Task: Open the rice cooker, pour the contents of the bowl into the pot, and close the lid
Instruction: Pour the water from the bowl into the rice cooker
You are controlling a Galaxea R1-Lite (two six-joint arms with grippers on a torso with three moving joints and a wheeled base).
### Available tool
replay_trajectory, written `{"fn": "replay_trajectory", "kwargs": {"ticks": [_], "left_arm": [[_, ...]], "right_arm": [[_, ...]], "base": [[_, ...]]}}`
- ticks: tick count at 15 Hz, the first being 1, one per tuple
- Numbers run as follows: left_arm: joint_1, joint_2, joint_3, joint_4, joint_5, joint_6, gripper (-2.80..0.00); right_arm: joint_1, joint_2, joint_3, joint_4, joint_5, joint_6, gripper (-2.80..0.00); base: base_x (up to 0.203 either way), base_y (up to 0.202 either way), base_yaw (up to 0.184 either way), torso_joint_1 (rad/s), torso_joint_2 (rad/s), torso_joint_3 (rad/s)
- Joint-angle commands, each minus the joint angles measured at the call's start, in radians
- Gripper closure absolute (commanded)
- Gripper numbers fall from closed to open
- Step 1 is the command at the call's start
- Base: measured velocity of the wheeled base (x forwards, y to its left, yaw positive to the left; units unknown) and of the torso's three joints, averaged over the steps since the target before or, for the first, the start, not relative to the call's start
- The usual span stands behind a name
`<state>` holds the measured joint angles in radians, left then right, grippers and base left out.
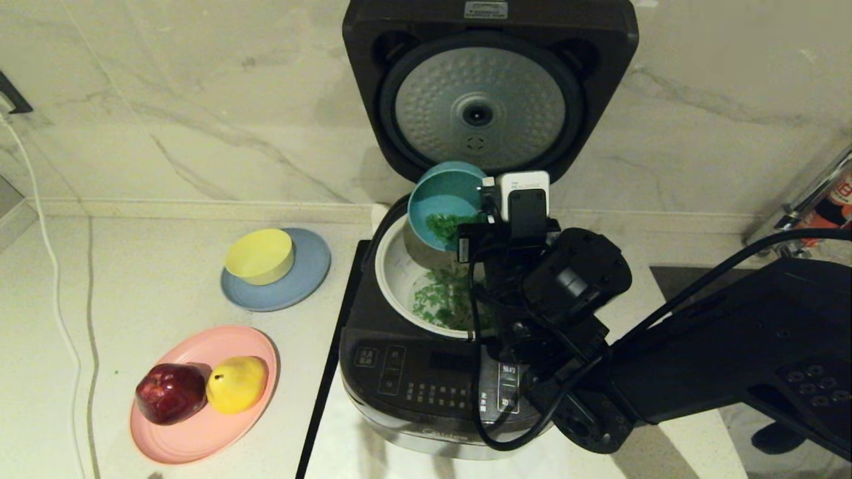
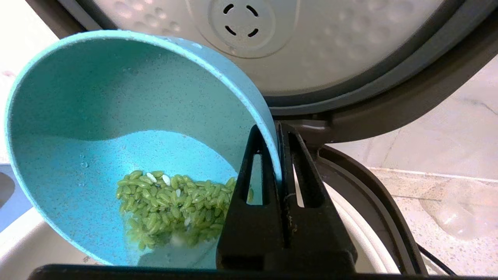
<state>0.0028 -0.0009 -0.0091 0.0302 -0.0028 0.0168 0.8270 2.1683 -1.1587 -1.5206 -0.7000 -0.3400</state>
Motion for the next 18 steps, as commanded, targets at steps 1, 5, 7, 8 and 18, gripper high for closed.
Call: {"fn": "replay_trajectory", "kwargs": {"ticks": [1,5,7,8,18], "left_arm": [[0.000,-0.002,0.000,0.000,0.000,0.000,0.00],[0.000,-0.001,0.000,0.000,0.000,0.000,0.00],[0.000,-0.001,0.000,0.000,0.000,0.000,0.00],[0.000,-0.001,0.000,0.000,0.000,0.000,0.00],[0.000,-0.001,0.000,0.000,0.000,0.000,0.00]], "right_arm": [[0.001,0.006,0.000,-0.009,-0.004,-0.001,0.00],[0.003,-0.006,-0.012,-0.009,-0.003,-0.010,0.00],[0.005,-0.036,-0.046,0.023,-0.006,-0.028,0.00],[0.006,-0.066,-0.055,0.096,-0.009,-0.022,0.00],[0.006,-0.351,-0.303,1.264,-0.001,0.418,0.00]], "base": [[0.000,0.000,0.000,0.000,0.00,0.000],[0.000,0.000,0.000,0.000,0.00,0.000],[0.000,0.000,0.000,0.000,0.00,0.000],[0.000,0.000,0.000,0.000,0.00,0.000],[0.000,0.000,0.000,0.000,0.00,0.000]]}}
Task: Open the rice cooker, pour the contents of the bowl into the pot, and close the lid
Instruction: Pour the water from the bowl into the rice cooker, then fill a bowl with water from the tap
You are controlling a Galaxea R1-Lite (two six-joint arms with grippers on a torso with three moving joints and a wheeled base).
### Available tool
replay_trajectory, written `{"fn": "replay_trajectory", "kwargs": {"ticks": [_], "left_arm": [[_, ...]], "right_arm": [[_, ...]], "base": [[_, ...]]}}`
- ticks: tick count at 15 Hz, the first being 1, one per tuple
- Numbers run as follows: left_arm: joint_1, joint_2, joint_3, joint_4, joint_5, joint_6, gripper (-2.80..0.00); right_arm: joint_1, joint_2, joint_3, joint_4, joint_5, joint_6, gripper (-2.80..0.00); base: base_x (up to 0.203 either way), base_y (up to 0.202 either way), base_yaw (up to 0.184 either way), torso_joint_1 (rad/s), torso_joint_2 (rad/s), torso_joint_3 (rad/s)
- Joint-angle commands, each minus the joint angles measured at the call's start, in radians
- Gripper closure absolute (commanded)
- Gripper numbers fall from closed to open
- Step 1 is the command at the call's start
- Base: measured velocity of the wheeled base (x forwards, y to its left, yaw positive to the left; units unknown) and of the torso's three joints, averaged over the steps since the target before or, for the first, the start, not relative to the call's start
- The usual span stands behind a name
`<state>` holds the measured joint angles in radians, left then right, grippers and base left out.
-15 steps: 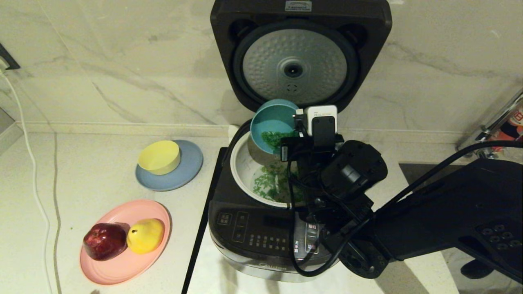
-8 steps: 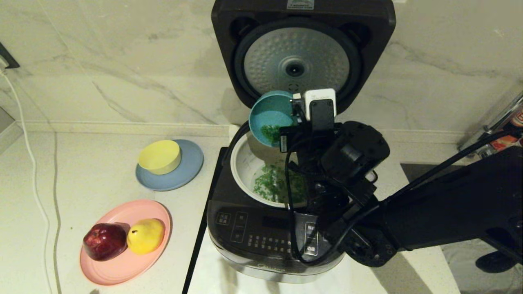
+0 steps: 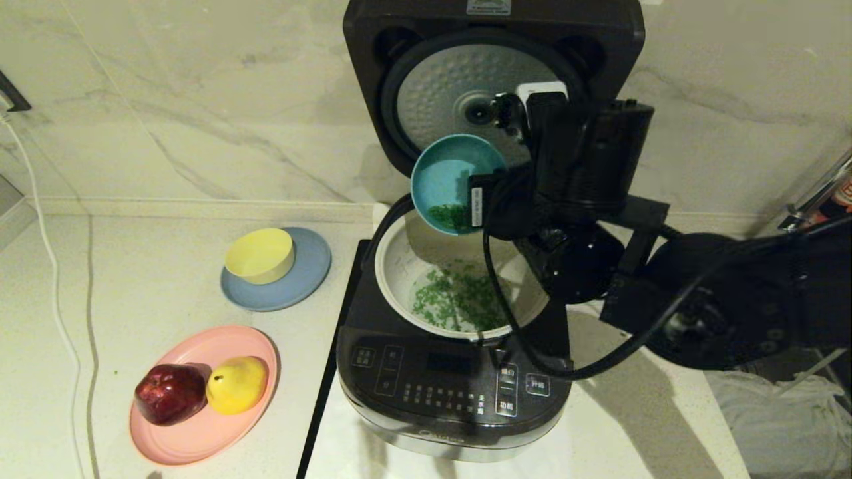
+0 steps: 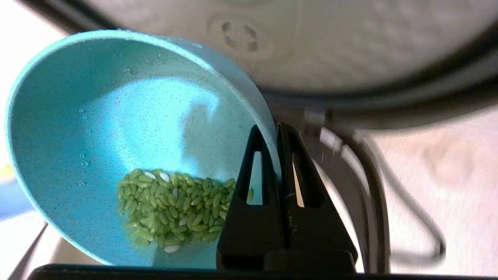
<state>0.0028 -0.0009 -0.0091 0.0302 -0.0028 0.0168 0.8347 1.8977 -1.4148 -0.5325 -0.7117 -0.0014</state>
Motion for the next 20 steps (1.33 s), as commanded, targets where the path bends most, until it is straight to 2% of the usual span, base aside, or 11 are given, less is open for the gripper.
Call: {"fn": "replay_trajectory", "kwargs": {"ticks": [1,3,5,8,11,14,17,20], "left_arm": [[0.000,-0.001,0.000,0.000,0.000,0.000,0.00],[0.000,-0.001,0.000,0.000,0.000,0.000,0.00],[0.000,-0.001,0.000,0.000,0.000,0.000,0.00],[0.000,-0.001,0.000,0.000,0.000,0.000,0.00],[0.000,-0.001,0.000,0.000,0.000,0.000,0.00],[0.000,-0.001,0.000,0.000,0.000,0.000,0.00],[0.000,-0.001,0.000,0.000,0.000,0.000,0.00],[0.000,-0.001,0.000,0.000,0.000,0.000,0.00]], "right_arm": [[-0.003,-0.126,-0.076,0.434,0.050,0.133,0.00],[-0.009,-0.207,-0.138,0.739,0.135,0.229,0.00],[-0.037,-0.284,-0.195,0.986,0.192,0.310,0.00],[-0.118,-0.406,-0.194,1.187,0.267,0.353,0.00],[-0.278,-0.496,-0.091,1.247,0.283,0.359,0.00],[-0.502,-0.543,0.022,1.248,0.314,0.347,0.00],[-0.775,-0.541,0.108,1.220,0.414,0.307,0.00],[-1.027,-0.492,0.214,1.133,0.565,0.272,0.00]], "base": [[0.000,0.000,0.000,0.000,0.00,0.000],[0.000,0.000,0.000,0.000,0.00,0.000],[0.000,0.000,0.000,0.000,0.00,0.000],[0.000,0.000,0.000,0.000,0.00,0.000],[0.000,0.000,0.000,0.000,0.00,0.000],[0.000,0.000,0.000,0.000,0.00,0.000],[0.000,0.000,0.000,0.000,0.00,0.000],[0.000,0.000,0.000,0.000,0.00,0.000]]}}
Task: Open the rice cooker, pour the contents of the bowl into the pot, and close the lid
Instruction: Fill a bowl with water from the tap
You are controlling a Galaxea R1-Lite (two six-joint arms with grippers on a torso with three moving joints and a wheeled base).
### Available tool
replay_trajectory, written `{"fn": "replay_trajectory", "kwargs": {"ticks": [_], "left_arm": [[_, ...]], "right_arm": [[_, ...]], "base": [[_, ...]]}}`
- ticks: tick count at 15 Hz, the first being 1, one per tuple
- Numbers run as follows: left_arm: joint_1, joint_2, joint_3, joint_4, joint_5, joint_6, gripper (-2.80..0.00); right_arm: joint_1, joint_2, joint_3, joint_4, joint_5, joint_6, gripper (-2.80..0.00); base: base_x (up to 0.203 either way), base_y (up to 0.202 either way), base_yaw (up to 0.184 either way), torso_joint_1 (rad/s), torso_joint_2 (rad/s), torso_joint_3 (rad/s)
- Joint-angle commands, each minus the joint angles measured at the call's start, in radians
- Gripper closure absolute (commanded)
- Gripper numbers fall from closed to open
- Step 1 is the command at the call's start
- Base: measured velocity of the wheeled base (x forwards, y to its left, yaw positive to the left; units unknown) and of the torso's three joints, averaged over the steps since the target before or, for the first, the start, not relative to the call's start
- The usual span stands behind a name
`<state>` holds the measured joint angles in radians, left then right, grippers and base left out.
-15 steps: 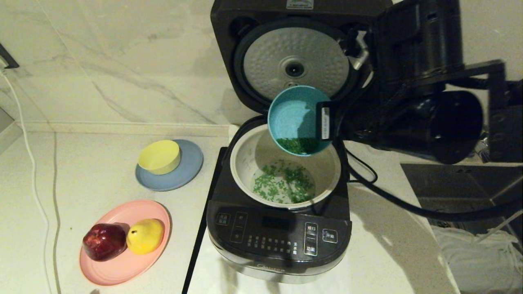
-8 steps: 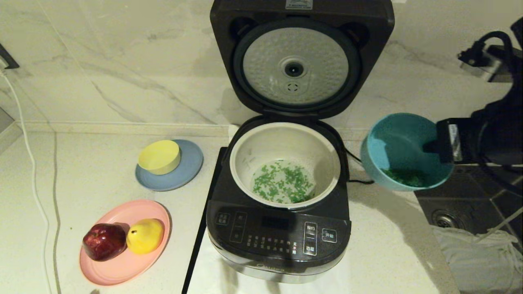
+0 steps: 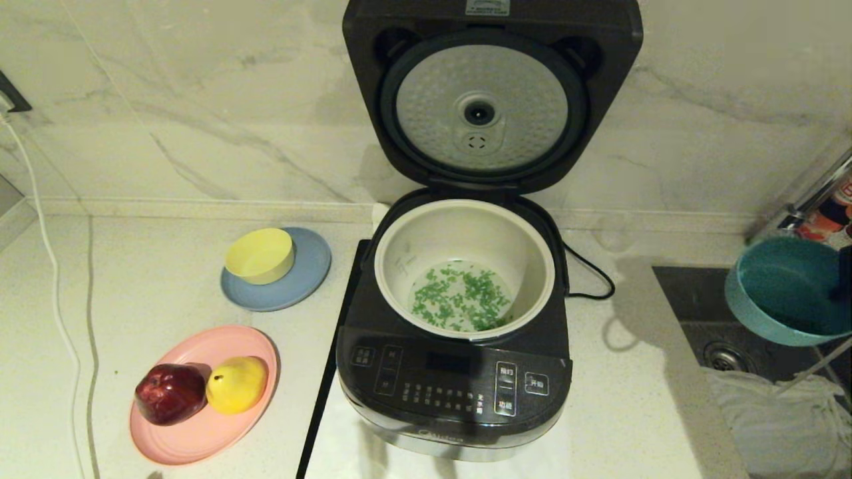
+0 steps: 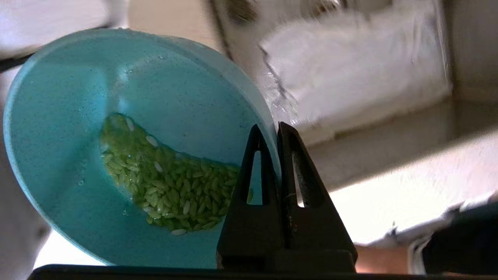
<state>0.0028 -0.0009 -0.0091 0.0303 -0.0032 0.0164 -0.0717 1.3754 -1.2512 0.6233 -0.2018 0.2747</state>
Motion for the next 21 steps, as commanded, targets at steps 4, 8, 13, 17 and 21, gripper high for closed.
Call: {"fn": "replay_trajectory", "kwargs": {"ticks": [4,8,13,17,21], "left_arm": [[0.000,-0.001,0.000,0.000,0.000,0.000,0.00],[0.000,-0.001,0.000,0.000,0.000,0.000,0.00],[0.000,-0.001,0.000,0.000,0.000,0.000,0.00],[0.000,-0.001,0.000,0.000,0.000,0.000,0.00],[0.000,-0.001,0.000,0.000,0.000,0.000,0.00]], "right_arm": [[-0.420,0.191,0.134,-0.185,0.217,-0.035,0.00],[-0.656,0.380,0.137,-0.344,0.337,-0.066,0.00],[-0.803,0.575,0.063,-0.490,0.371,-0.067,0.00],[-0.840,0.665,-0.036,-0.497,0.383,-0.057,0.00],[-0.844,0.711,-0.090,-0.496,0.407,-0.048,0.00]], "base": [[0.000,0.000,0.000,0.000,0.00,0.000],[0.000,0.000,0.000,0.000,0.00,0.000],[0.000,0.000,0.000,0.000,0.00,0.000],[0.000,0.000,0.000,0.000,0.00,0.000],[0.000,0.000,0.000,0.000,0.00,0.000]]}}
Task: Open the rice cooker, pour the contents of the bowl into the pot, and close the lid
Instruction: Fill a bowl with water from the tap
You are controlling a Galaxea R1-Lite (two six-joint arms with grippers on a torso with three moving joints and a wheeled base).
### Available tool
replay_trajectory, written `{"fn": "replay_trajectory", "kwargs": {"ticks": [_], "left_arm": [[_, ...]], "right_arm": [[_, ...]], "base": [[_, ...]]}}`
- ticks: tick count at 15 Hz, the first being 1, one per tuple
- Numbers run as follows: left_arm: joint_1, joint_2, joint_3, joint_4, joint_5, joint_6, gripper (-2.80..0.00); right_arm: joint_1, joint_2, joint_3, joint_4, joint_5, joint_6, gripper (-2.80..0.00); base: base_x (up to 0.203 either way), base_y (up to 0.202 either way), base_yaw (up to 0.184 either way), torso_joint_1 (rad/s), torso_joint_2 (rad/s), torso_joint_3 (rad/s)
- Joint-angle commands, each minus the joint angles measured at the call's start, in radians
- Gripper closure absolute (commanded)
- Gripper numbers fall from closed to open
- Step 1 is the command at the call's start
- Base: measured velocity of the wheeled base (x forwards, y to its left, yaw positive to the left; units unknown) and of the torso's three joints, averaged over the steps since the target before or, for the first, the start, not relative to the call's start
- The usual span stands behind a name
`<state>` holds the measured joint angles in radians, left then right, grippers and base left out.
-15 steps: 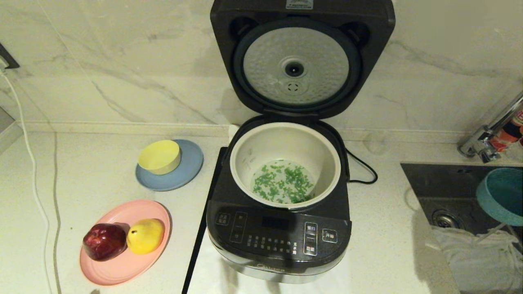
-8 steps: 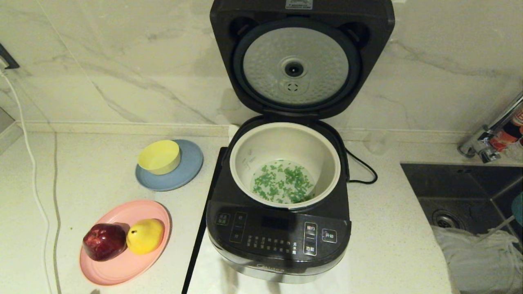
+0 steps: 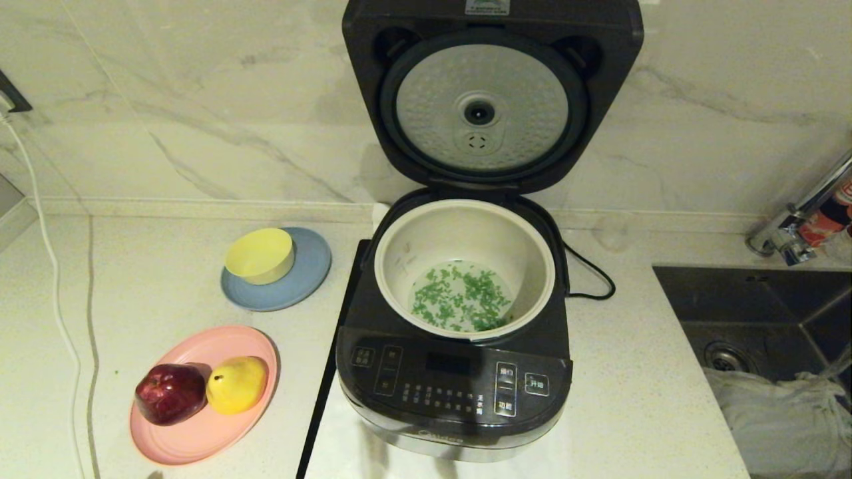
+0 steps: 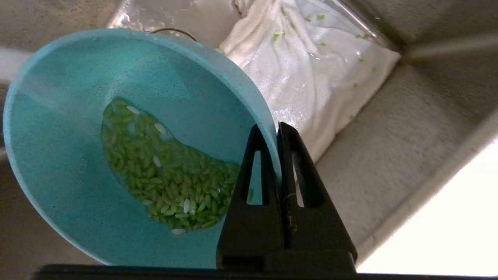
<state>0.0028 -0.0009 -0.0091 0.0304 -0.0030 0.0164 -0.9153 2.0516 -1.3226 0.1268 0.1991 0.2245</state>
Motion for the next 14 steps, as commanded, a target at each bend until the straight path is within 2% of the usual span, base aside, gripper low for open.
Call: {"fn": "replay_trajectory", "kwargs": {"ticks": [1,5,14], "left_arm": [[0.000,-0.002,0.000,0.000,0.000,0.000,0.00],[0.000,-0.001,0.000,0.000,0.000,0.000,0.00],[0.000,-0.001,0.000,0.000,0.000,0.000,0.00]], "right_arm": [[-0.001,0.047,-0.033,0.001,0.011,0.011,0.00],[0.003,0.105,-0.128,0.008,0.014,0.070,0.00],[0.012,0.066,-0.079,0.015,0.023,0.067,0.00]], "base": [[0.000,0.000,0.000,0.000,0.00,0.000],[0.000,0.000,0.000,0.000,0.00,0.000],[0.000,0.000,0.000,0.000,0.00,0.000]]}}
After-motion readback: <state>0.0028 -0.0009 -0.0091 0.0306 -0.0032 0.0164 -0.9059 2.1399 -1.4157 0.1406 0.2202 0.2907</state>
